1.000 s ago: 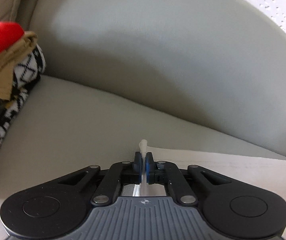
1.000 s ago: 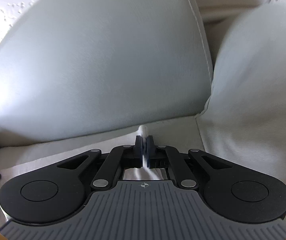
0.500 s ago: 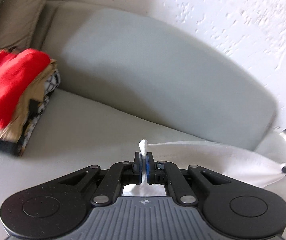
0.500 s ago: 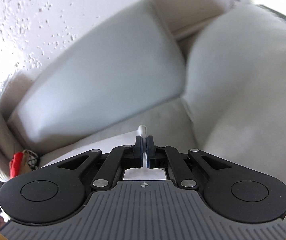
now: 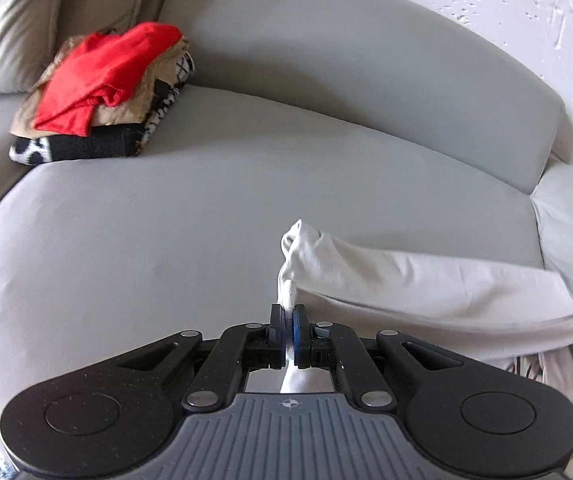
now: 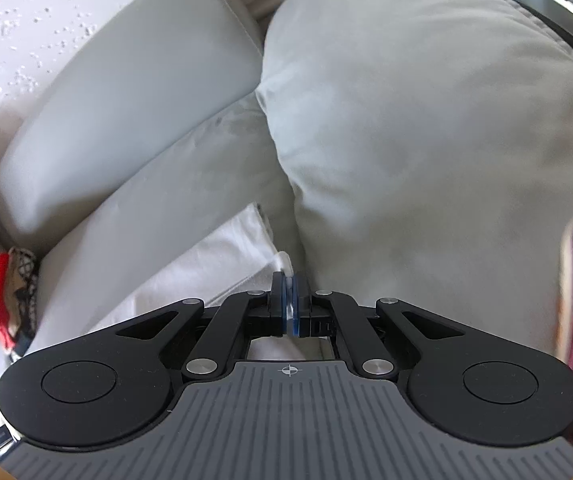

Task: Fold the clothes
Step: 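Fold the held hem up onto the collar with both grippers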

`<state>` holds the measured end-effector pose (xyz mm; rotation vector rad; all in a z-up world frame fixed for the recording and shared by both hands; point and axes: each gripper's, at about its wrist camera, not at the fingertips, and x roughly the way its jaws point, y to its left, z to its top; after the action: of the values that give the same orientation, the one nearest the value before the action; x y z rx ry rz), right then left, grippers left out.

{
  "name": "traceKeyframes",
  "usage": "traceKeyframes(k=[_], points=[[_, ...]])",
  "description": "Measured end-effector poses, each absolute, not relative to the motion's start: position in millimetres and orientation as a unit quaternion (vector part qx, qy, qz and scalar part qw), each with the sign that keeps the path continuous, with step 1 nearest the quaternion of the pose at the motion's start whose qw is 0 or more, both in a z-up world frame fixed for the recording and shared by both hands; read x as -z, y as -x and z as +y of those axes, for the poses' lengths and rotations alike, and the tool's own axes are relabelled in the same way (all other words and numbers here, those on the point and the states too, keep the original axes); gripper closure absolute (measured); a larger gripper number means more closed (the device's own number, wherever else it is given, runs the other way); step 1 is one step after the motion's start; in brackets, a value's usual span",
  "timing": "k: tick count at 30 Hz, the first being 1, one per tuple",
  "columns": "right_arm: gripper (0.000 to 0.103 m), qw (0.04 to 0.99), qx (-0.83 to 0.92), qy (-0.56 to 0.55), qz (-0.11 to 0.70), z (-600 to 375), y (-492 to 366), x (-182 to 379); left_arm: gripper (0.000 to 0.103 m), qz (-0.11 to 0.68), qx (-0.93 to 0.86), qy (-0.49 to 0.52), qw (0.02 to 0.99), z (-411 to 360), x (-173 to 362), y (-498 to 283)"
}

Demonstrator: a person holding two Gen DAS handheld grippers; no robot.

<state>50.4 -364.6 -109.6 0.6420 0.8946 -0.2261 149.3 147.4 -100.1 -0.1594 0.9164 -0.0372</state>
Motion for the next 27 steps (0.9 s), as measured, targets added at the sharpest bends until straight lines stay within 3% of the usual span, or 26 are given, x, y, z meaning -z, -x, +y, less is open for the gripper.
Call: traceKeyframes(k=[10,18,24,25,26,27], points=[[0.101,0.855,0.097,-0.301,0.411,-360.5,0.1,89.4,0.100,0.420,0.009,0.072,0.905,163.3,87.3,-87.3],[0.101,0.856,0.110,-0.307,0.401,-354.2,24.8,104.2,0.100,0.421,-0.035,0.044,0.905,153.6,98.0,-52.0],[0.100,0.845,0.118,-0.282,0.439,-348.0,25.2,122.5,0.098,0.425,-0.059,0.023,0.903,146.0,98.6,-35.9],[0.096,0.844,0.118,-0.283,0.440,-347.5,25.9,123.3,0.097,0.427,-0.062,0.019,0.902,144.7,98.8,-33.8],[0.084,0.844,0.118,-0.278,0.444,-346.4,28.1,120.2,0.088,0.428,-0.065,0.015,0.901,143.5,98.9,-31.7],[0.081,0.844,0.119,-0.272,0.447,-345.2,30.3,117.1,0.082,0.429,-0.068,0.011,0.901,142.2,99.1,-29.6]])
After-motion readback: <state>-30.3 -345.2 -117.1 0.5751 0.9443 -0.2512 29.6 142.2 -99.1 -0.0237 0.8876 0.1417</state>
